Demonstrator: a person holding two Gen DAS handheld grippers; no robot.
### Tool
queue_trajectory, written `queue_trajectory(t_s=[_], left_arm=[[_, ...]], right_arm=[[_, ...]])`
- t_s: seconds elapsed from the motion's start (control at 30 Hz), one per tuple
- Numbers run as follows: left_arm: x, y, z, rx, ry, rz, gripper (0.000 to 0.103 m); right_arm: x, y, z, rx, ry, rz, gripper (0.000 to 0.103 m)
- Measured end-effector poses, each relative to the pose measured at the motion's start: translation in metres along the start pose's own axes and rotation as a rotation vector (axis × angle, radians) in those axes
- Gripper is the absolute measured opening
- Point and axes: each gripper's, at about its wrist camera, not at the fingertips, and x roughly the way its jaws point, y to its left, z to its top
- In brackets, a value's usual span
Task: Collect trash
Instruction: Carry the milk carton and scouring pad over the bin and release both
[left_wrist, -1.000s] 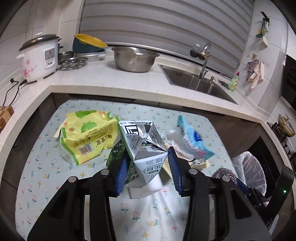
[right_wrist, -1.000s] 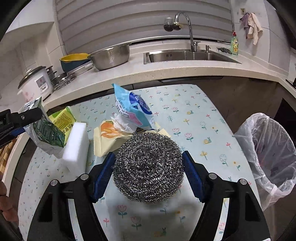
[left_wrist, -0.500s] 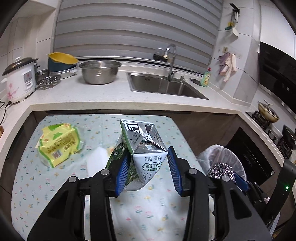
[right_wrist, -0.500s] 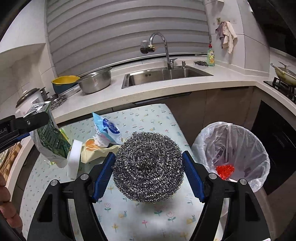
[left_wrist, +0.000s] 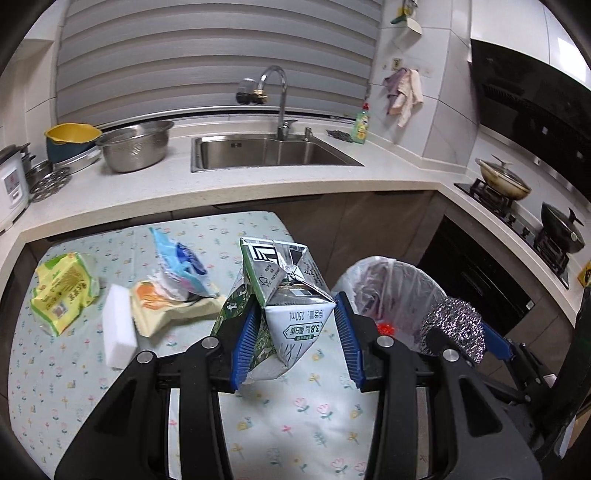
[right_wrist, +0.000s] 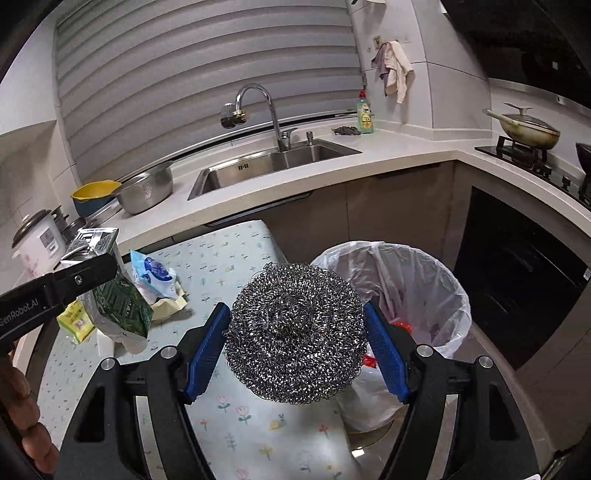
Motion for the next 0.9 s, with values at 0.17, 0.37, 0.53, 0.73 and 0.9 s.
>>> queue_trajectory(t_s=[0.17, 0.37, 0.53, 0.73, 0.9], left_arm=[[0.014, -0.029, -0.004, 0.041, 0.024, -0.022, 0.04], [0.035, -0.061, -0.009, 0.084, 0.057, -0.048, 0.039], [0.059, -0.083, -0.013, 0.119, 0.092, -0.069, 0.039], [0.091, -0.104, -0.016, 0.166, 0.14, -0.102, 0.039], [0.119, -0.112, -0.017, 0.189, 0.186, -0.135, 0.039]], right_arm=[[-0.002, -0.032, 0.0, 0.031, -0.003, -0.033, 0.07], [0.0, -0.065, 0.001, 0.058, -0.004, -0.068, 0.07], [0.01, -0.086, 0.003, 0.07, 0.005, -0.092, 0.07], [0.033, -0.1, 0.006, 0.074, 0.027, -0.11, 0.07], [0.048, -0.104, 0.004, 0.069, 0.042, -0.129, 0.07]])
